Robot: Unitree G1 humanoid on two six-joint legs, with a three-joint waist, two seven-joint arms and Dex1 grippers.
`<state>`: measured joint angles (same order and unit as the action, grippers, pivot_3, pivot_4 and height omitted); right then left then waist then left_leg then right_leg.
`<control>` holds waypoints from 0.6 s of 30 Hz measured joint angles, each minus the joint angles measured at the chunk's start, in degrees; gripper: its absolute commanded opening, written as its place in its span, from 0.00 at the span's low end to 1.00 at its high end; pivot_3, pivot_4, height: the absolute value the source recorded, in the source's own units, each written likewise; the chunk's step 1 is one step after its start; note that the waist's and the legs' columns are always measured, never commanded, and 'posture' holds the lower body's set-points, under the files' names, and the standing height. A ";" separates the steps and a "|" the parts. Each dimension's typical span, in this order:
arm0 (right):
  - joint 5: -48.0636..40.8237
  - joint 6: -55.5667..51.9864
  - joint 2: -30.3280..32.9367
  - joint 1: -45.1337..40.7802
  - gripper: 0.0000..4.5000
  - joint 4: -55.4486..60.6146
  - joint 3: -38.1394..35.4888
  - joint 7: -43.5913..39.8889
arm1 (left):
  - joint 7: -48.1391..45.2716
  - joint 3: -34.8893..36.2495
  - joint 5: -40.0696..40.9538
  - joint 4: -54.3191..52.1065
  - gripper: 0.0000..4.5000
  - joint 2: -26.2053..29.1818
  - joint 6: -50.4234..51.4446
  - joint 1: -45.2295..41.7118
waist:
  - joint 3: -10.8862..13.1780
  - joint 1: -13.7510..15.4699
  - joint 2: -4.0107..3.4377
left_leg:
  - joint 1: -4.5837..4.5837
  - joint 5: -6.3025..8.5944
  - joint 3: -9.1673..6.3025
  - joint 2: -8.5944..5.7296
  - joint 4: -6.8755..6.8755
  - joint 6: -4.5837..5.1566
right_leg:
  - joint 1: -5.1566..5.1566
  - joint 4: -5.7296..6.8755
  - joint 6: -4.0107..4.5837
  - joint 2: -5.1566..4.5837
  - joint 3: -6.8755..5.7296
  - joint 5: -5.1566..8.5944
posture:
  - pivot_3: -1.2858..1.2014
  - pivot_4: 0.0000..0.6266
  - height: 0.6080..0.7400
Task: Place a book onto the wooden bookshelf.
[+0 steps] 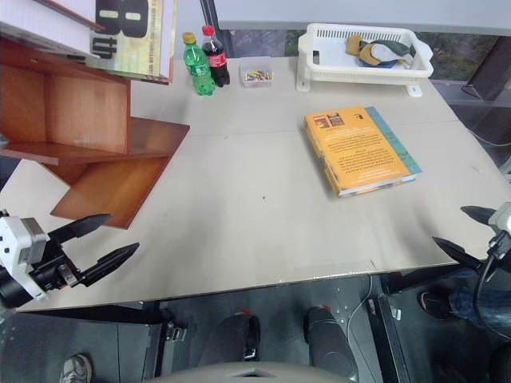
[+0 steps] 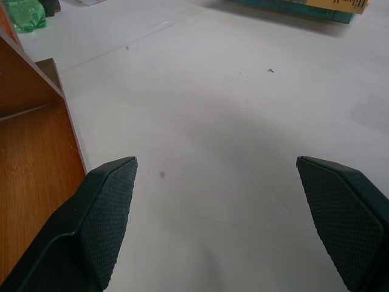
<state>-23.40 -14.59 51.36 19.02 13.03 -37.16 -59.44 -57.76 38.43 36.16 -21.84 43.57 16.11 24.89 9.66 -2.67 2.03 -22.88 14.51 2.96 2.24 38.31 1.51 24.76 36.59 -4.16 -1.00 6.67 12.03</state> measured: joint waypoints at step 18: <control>12.21 -9.71 -2.39 -31.62 0.76 -12.07 18.29 24.13 | 5.11 -15.53 6.23 -6.75 1.00 -1.42 9.78 -17.00 | -0.04 0.11 0.05 | 0.04 -0.01 0.01 -0.04 0.08 0.00 | -0.06 0.09 0.07 -0.01 -0.14 -0.06 | 0.52 0.24 1.00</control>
<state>-11.19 -24.31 48.96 -12.60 0.96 -18.87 -35.31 -52.66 22.90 42.39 -28.58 42.15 25.90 7.89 9.61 -2.56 2.08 -22.84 14.50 2.97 2.20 38.39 1.51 24.70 36.68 -4.09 -1.01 6.54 11.97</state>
